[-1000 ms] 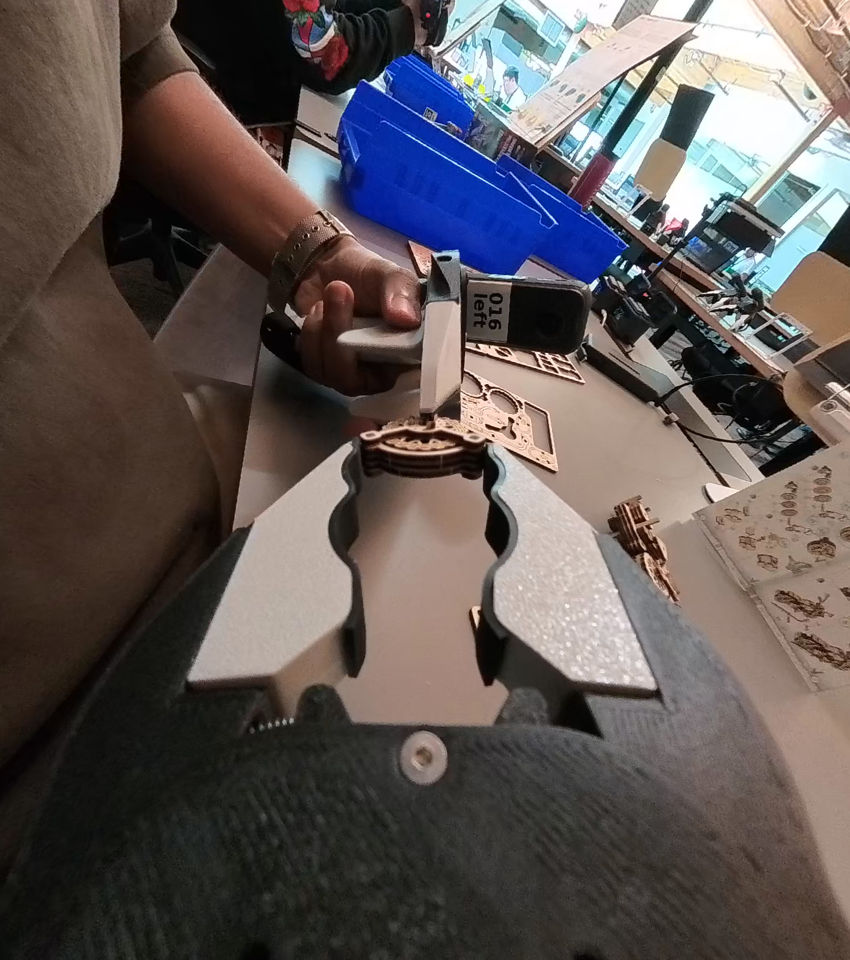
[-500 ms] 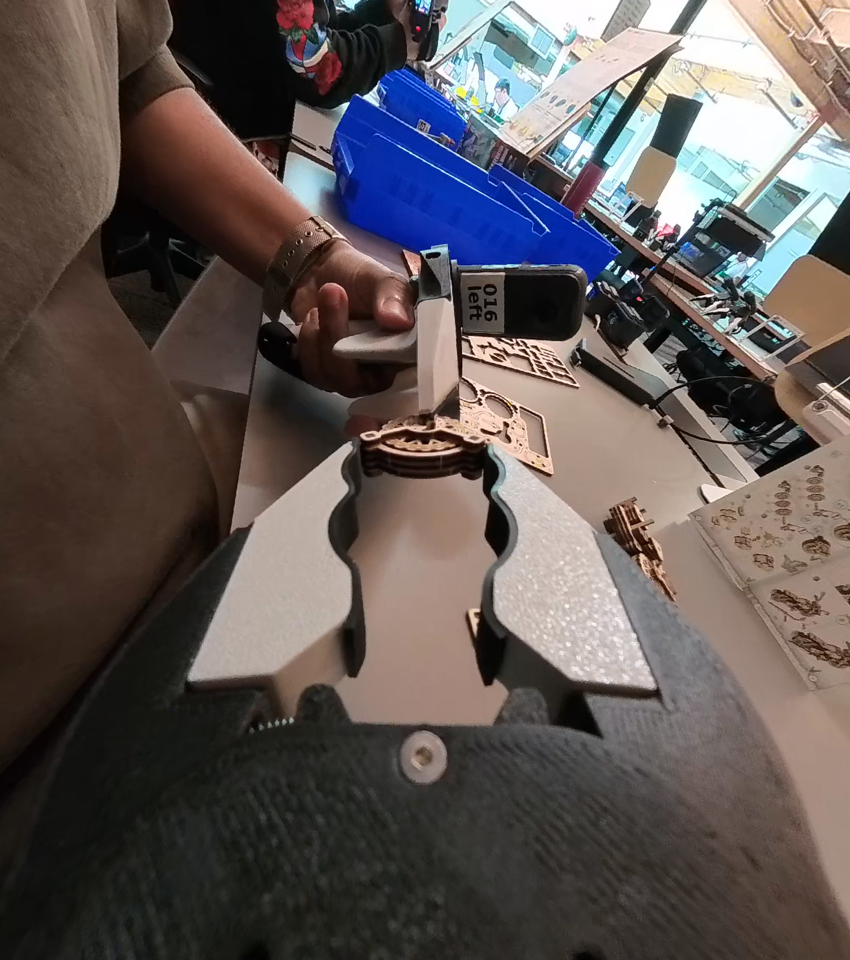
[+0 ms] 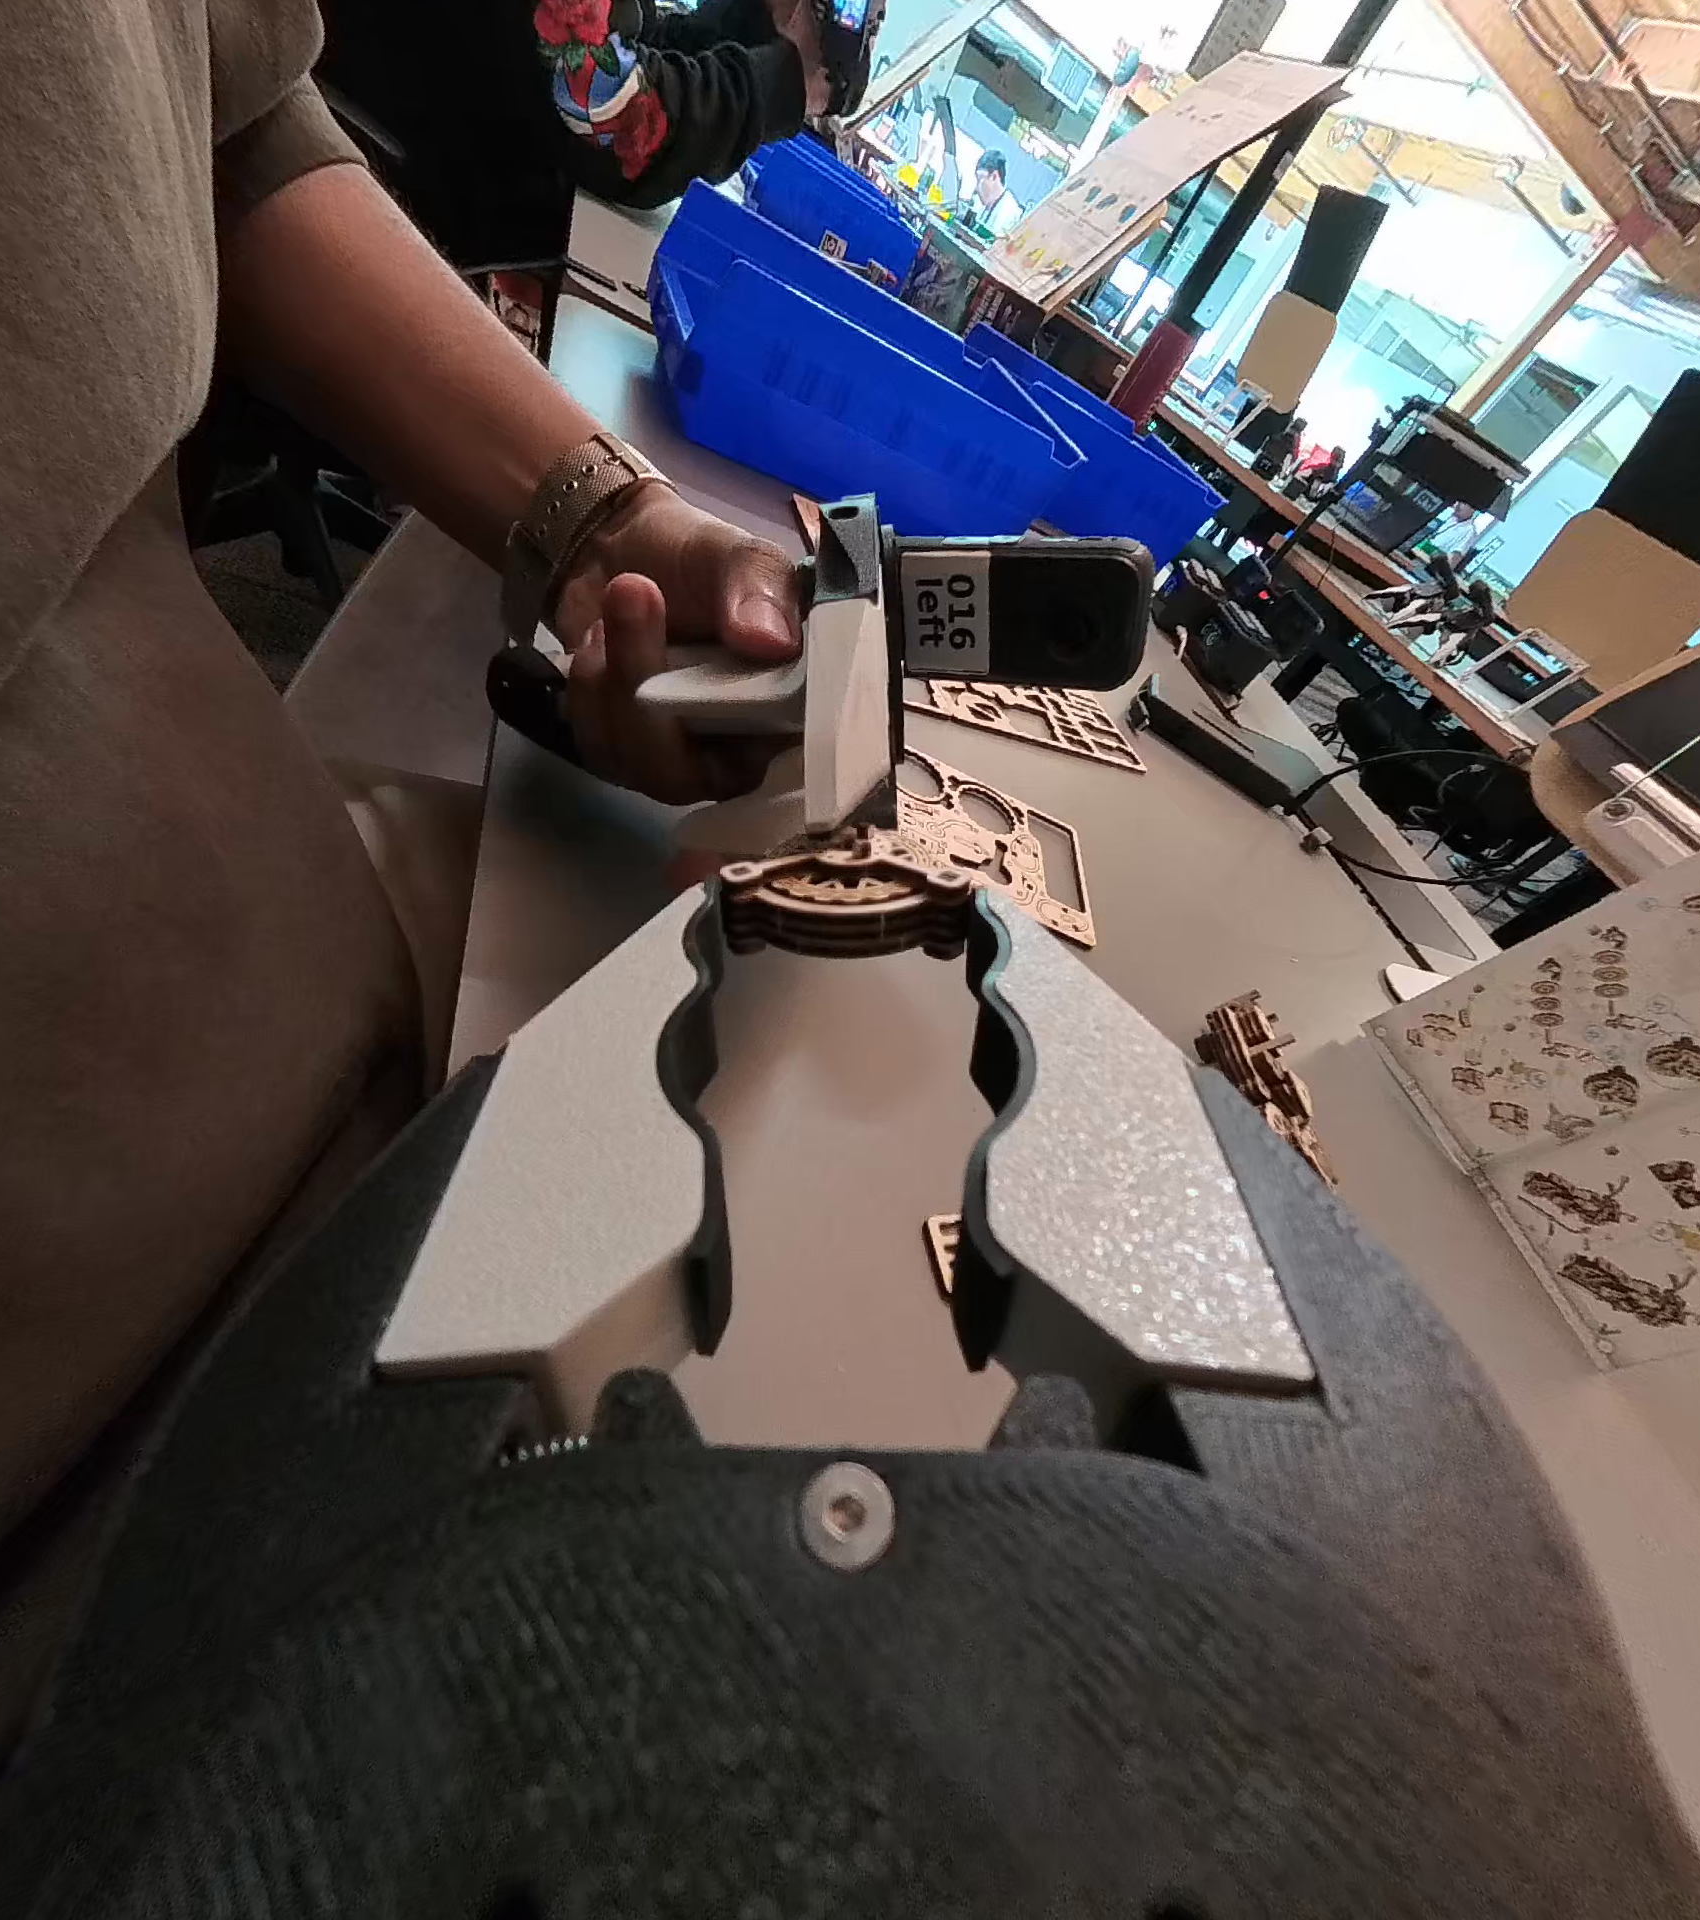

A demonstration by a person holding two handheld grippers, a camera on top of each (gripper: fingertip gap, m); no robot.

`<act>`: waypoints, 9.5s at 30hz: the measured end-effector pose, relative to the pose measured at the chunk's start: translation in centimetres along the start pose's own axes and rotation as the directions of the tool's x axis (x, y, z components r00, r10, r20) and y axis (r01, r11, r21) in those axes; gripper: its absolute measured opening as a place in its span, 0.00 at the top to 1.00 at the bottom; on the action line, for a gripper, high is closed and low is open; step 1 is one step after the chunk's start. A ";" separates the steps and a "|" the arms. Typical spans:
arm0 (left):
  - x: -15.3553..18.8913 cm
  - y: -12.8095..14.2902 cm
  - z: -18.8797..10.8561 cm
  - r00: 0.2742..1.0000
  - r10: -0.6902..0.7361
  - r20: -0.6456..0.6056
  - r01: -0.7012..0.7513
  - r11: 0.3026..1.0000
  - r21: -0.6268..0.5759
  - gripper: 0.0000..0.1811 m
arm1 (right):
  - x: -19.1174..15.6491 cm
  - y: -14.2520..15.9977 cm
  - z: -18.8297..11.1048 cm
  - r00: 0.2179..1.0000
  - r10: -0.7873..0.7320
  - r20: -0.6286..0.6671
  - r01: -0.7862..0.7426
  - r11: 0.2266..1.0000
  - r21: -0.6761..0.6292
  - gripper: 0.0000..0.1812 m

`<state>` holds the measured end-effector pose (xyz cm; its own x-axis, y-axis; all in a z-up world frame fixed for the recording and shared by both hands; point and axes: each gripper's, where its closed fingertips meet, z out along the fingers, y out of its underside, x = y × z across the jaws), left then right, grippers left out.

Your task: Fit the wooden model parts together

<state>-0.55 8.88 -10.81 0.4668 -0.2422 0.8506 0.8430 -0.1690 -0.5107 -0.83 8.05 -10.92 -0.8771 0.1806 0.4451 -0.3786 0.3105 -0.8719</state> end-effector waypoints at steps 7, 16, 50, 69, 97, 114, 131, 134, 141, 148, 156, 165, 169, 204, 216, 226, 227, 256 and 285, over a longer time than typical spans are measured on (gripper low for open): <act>0.1 0.0 0.0 1.000 0.003 -0.005 -0.003 1.000 -0.005 0.90 | 0.0 -0.1 0.0 1.000 0.006 0.001 -0.006 1.000 0.006 0.75; 0.0 0.0 0.1 1.000 0.013 0.010 -0.013 1.000 -0.004 0.91 | 0.2 -0.1 -0.1 1.000 0.009 -0.008 -0.009 1.000 0.004 0.75; 0.0 -0.2 0.3 0.999 0.036 0.035 -0.037 0.999 0.013 0.80 | -0.1 -0.1 0.1 1.000 0.001 -0.004 -0.001 1.000 0.001 0.75; -3.1 -2.1 -1.0 0.349 0.793 0.500 -0.757 0.553 -0.349 0.73 | 3.9 3.3 -0.7 0.549 0.832 0.079 -0.833 0.552 -0.029 0.75; -1.7 -3.1 -1.3 0.668 0.583 0.462 -0.624 0.777 -0.079 0.97 | 5.4 1.6 -2.1 0.219 0.920 0.326 -0.974 0.228 0.011 0.73; -1.4 -3.1 -1.4 0.902 0.310 0.301 -0.353 0.931 0.096 0.97 | 3.8 1.8 -0.8 0.641 0.758 0.121 -0.762 0.647 -0.013 0.90; -1.3 -2.8 -1.0 0.941 0.234 0.244 -0.270 0.955 0.125 0.97 | 4.1 1.4 -1.0 0.562 0.808 0.177 -0.823 0.568 0.020 0.96; -1.3 -3.1 -1.3 0.953 0.202 0.226 -0.240 0.958 0.156 0.97 | 4.0 1.4 -1.0 0.543 0.818 0.191 -0.835 0.551 0.015 0.96; -1.2 -3.2 -1.3 0.957 0.192 0.216 -0.229 0.959 0.166 0.97 | 3.9 1.4 -1.0 0.548 0.814 0.193 -0.831 0.556 0.012 0.93; -1.4 -3.2 -1.5 0.959 0.184 0.217 -0.223 0.960 0.169 0.97 | 5.0 1.3 -1.7 0.542 0.818 0.193 -0.839 0.539 0.068 0.90; -1.7 -3.4 -1.6 0.966 0.166 0.200 -0.203 0.962 0.182 0.97 | 6.5 6.3 -2.2 0.643 0.758 -0.108 -0.765 0.642 -0.045 0.92; -3.9 -3.8 -2.7 0.915 0.190 0.355 -0.255 0.956 0.146 0.97 | 3.9 5.8 -0.7 0.722 0.691 -0.036 -0.688 0.713 -0.134 0.96; -4.4 -3.5 -2.6 0.894 0.230 0.386 -0.285 0.954 0.093 0.97 | 3.7 6.4 -0.6 0.695 0.718 -0.030 -0.713 0.685 -0.150 0.96; -4.3 -3.4 -2.2 0.955 0.117 0.272 -0.152 0.982 0.110 0.97 | 5.7 6.4 -1.8 0.333 0.931 0.150 -0.939 0.341 -0.031 0.90; -4.1 -3.6 -2.4 0.965 0.092 0.245 -0.126 0.984 0.126 0.97 | 5.8 6.4 -1.8 0.318 0.935 0.160 -0.945 0.326 -0.028 0.90; -4.1 -3.7 -2.5 0.972 0.069 0.226 -0.102 0.985 0.138 0.97 | 5.9 6.3 -1.9 0.304 0.938 0.167 -0.950 0.312 -0.023 0.89; -4.0 -3.8 -2.5 0.973 0.062 0.221 -0.095 0.985 0.145 0.97 | 5.9 6.3 -1.9 0.303 0.938 0.168 -0.950 0.311 -0.022 0.89; -4.0 -5.0 -3.5 0.986 -0.018 0.165 -0.021 0.973 0.232 0.97 | 6.3 6.4 -1.9 0.290 0.941 0.172 -0.955 0.296 -0.011 0.89; -6.1 -4.3 -3.1 0.945 -0.004 0.328 -0.056 0.984 0.171 0.97 | 10.8 4.2 -4.4 0.766 0.557 -0.320 -0.491 0.829 0.267 1.00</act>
<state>-7.82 8.12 -14.16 0.5257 0.0847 0.8465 0.8490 0.0108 -0.5283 -10.56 15.45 -8.92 -0.7883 0.6102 -0.0791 0.0377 -0.0804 -0.9960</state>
